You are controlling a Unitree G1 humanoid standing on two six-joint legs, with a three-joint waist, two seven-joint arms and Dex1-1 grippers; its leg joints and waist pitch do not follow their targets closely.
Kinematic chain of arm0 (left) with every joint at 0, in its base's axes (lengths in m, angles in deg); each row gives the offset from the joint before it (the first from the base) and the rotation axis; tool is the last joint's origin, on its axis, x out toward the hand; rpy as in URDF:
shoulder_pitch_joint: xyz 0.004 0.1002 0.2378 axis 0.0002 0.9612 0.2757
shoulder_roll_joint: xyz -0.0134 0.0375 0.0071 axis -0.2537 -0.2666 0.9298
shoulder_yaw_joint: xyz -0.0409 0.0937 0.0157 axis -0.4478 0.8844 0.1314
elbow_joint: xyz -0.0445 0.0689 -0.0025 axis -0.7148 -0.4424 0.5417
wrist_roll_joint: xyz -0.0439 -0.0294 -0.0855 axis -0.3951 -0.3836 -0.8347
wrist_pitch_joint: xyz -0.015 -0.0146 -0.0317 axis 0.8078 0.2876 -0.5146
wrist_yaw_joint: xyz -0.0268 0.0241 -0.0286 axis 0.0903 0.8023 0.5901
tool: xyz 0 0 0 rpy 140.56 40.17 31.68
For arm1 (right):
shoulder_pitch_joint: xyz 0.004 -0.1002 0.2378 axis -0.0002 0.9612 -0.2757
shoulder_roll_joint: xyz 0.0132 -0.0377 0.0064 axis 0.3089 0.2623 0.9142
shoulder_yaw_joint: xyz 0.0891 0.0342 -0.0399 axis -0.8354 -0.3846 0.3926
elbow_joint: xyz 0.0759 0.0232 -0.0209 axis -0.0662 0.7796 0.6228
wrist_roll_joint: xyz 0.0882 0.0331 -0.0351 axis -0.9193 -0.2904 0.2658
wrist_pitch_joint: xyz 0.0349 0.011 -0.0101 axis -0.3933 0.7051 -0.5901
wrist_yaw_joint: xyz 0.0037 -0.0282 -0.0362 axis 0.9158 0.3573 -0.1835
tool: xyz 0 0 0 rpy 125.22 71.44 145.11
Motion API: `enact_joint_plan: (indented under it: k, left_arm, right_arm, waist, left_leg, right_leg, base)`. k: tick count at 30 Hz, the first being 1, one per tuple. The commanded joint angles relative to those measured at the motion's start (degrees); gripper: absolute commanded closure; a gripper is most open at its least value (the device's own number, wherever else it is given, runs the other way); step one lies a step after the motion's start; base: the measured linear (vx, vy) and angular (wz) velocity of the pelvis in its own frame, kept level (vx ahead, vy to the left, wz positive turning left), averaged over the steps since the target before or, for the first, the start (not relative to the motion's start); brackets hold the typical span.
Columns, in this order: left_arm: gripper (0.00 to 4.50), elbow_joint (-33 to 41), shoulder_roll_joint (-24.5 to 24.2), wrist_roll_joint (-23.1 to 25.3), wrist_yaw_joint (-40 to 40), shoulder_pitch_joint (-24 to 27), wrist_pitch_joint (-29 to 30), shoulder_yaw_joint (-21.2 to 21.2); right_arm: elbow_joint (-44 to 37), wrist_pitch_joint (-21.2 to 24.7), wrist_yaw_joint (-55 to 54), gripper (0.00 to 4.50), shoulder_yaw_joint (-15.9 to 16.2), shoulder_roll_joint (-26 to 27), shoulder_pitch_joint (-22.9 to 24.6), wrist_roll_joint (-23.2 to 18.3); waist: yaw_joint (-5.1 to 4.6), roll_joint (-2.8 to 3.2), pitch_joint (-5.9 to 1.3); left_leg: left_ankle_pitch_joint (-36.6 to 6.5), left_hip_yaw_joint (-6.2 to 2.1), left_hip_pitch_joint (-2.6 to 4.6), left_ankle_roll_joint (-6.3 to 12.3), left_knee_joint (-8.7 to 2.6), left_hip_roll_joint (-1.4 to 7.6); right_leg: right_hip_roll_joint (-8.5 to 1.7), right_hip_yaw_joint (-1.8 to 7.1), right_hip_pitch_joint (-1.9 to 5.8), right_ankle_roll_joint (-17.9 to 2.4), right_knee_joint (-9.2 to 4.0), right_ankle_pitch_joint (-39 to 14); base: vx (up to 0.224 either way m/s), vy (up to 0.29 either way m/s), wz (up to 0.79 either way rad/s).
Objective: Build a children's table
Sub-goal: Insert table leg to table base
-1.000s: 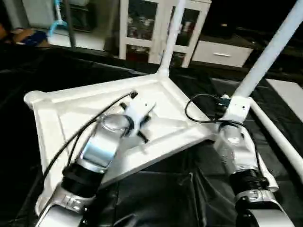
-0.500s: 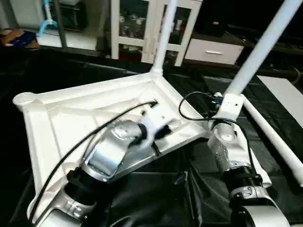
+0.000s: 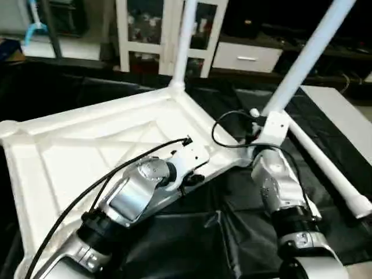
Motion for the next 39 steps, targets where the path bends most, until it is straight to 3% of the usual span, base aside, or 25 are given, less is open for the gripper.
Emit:
enact_joint_plan:
  k: [1, 9, 10, 15, 17, 18, 22, 26, 31, 35, 39]
  left_arm:
    - [2.7, -0.6, 0.93, 0.28, -0.86, -0.15, -0.27, -0.09]
    - [2.7, -5.11, 4.27, -1.92, -2.53, 0.05, -2.61, -0.62]
    - [2.53, -5.55, 4.81, -2.29, -2.34, 0.18, -2.32, -0.67]
    - [2.33, -6.22, 5.52, -1.7, -2.86, 0.15, -1.03, -0.32]
    - [2.31, -6.13, 5.31, -1.19, -3.7, 0.15, -0.63, -0.43]
    - [2.3, -6.09, 5.18, -1.01, -4.09, 0.12, -0.4, -0.55]
    - [2.3, -6.87, 4.81, 0.64, -7.11, -0.4, -0.61, -1.18]
    - [2.3, -8.46, 4.2, 1.48, -8.41, -1.03, -2.22, -1.86]
    - [2.3, -8.51, 1.26, 2.41, -7.42, -0.04, -2.99, -1.45]
    - [2.3, -7.74, 0.25, 2.32, -7.15, 0.83, -1.93, -1.49]
    - [2.3, -6.75, 1.14, 1.31, -6.88, 1.67, -0.06, -1.32]
  right_arm:
    - [5.58, 6.37, 2.47, 2.65, 2.6, 3.28, 3.8, -1.5]
    - [3.99, 7.85, 5.96, 2.65, 1.78, 2.49, 3.85, -2.62]
    - [3.57, 8.29, 6.31, 2.65, 1.58, 2.36, 3.88, -2.78]
    - [1.44, 13.4, 8.79, 2.65, 0.97, 3.27, 3.55, -4.99]
    - [0.3, 15.65, 9.12, 2.65, 0.81, 4.06, 3.48, -6.04]
    - [-0.32, 16.74, 9.68, 2.65, 0.87, 4.4, 3.41, -6.66]
    - [-3.84, 21.31, 11.32, 2.65, 1.44, 5.52, 3.52, -8.74]
    - [-5.54, 22.28, 12.22, 2.65, 2.45, 5.65, 3.51, -7.94]
    - [-7.71, 25.18, 14.55, 2.65, 3.76, 5.6, 3.72, -7.71]
    - [-9.27, 26.24, 16.07, 2.65, 5.63, 4.78, 4.38, -6.53]
    - [-8.86, 26.26, 15.99, 2.65, 5.27, 4.5, 4.52, -5.35]
  waist:
    - [0.71, 1.63, -2.23]
    - [0.68, 1.66, -2.28]
    - [0.72, 1.65, -2.27]
    - [0.48, 1.45, -2.43]
    - [0.37, 1.47, -2.33]
    - [0.25, 1.18, -2.26]
    - [0.01, 1.25, -2.16]
    - [-0.04, 1.32, -2.16]
    - [0.1, 1.25, -2.16]
    - [0.21, 0.93, -2.2]
    - [0.33, 0.65, -2.06]
  left_leg:
    - [-13.63, -0.71, 0.35, -2.66, -4.14, 2.07]
    - [-14.01, -0.67, 0.43, -2.29, -4.0, 2.0]
    - [-13.9, -0.67, 0.48, -2.26, -3.99, 2.03]
    - [-12.05, -0.77, 0.18, -1.5, -3.97, 2.0]
    - [-12.78, -0.75, 0.31, -1.45, -3.98, 2.03]
    - [-13.71, -0.8, 0.3, -1.5, -4.09, 2.05]
    - [-15.72, -1.17, 0.3, -2.35, -4.27, 2.07]
    - [-16.55, -1.11, 0.65, -2.58, -4.18, 2.04]
    - [-15.52, -1.01, 0.76, -2.38, -4.15, 2.03]
    - [-13.93, -0.92, 0.83, -2.26, -4.08, 2.11]
    - [-14.61, -0.86, 0.97, -2.32, -4.07, 2.12]
  right_leg:
    - [-3.71, 2.21, 2.01, -9.15, -3.06, -7.93]
    - [-3.61, 2.2, 2.05, -9.31, -3.14, -8.46]
    - [-3.59, 2.21, 2.01, -9.38, -3.17, -8.34]
    - [-3.65, 2.12, 2.56, -9.82, -2.9, -6.35]
    - [-3.72, 2.08, 2.41, -9.69, -3.12, -7.67]
    - [-3.73, 2.04, 2.37, -9.4, -3.26, -9.4]
    - [-3.82, 1.97, 2.22, -8.01, -3.65, -14.16]
    - [-3.76, 2.0, 1.74, -8.03, -3.87, -14.57]
    - [-3.69, 2.06, 1.8, -8.75, -3.57, -12.39]
    - [-3.79, 2.09, 1.81, -8.88, -3.33, -11.46]
    - [-3.87, 2.12, 1.62, -8.6, -3.52, -13.43]
  base:
    - [0.0, 0.0, 0.0]
    - [0.0, 0.0, 0.0]
    - [0.0, 0.0, 0.0]
    - [0.0, 0.0, 0.0]
    - [0.0, 0.0, 0.0]
    - [0.0, 0.0, 0.0]
    - [0.0, 0.0, 0.0]
    - [0.0, 0.0, 0.0]
    - [0.0, 0.0, 0.0]
    - [0.0, 0.0, 0.0]
    - [0.0, 0.0, 0.0]
